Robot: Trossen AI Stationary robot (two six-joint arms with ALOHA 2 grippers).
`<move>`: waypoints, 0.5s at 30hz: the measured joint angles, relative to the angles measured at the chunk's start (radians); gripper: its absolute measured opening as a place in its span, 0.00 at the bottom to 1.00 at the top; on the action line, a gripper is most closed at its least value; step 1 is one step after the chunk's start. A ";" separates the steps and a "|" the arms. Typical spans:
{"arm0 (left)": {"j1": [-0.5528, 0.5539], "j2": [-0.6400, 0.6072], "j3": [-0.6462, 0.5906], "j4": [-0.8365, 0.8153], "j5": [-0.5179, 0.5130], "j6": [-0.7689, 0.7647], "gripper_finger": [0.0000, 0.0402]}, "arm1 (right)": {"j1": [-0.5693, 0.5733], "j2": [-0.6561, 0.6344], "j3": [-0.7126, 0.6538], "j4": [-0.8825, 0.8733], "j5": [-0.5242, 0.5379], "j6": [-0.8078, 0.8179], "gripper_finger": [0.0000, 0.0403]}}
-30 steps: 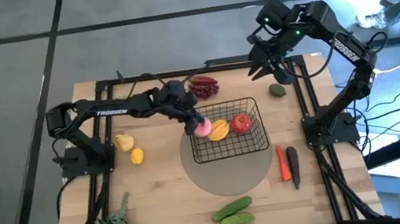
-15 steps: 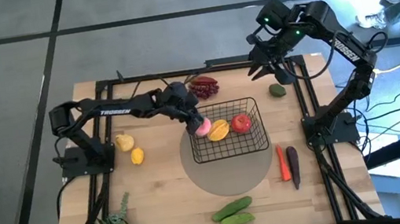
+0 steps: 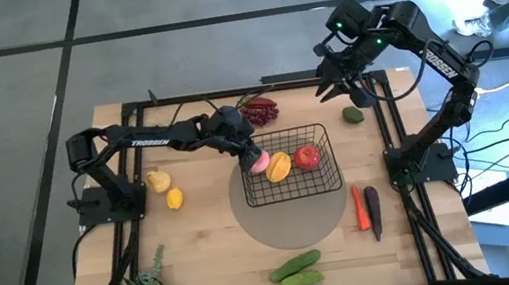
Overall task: Build produce basket
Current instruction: Put the pink peach into the black wire basket
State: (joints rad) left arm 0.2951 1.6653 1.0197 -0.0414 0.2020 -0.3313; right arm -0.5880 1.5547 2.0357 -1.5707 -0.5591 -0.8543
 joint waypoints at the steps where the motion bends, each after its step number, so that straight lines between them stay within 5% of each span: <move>1: 0.000 0.000 -0.001 0.000 0.001 0.000 0.02 | 0.000 0.000 0.000 0.000 0.000 0.000 0.21; 15: 0.004 -0.025 -0.006 0.023 -0.001 0.016 0.20 | 0.000 0.000 0.000 0.000 0.000 0.000 0.21</move>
State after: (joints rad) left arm 0.2993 1.6404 1.0138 -0.0184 0.2007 -0.3158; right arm -0.5880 1.5547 2.0357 -1.5707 -0.5591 -0.8539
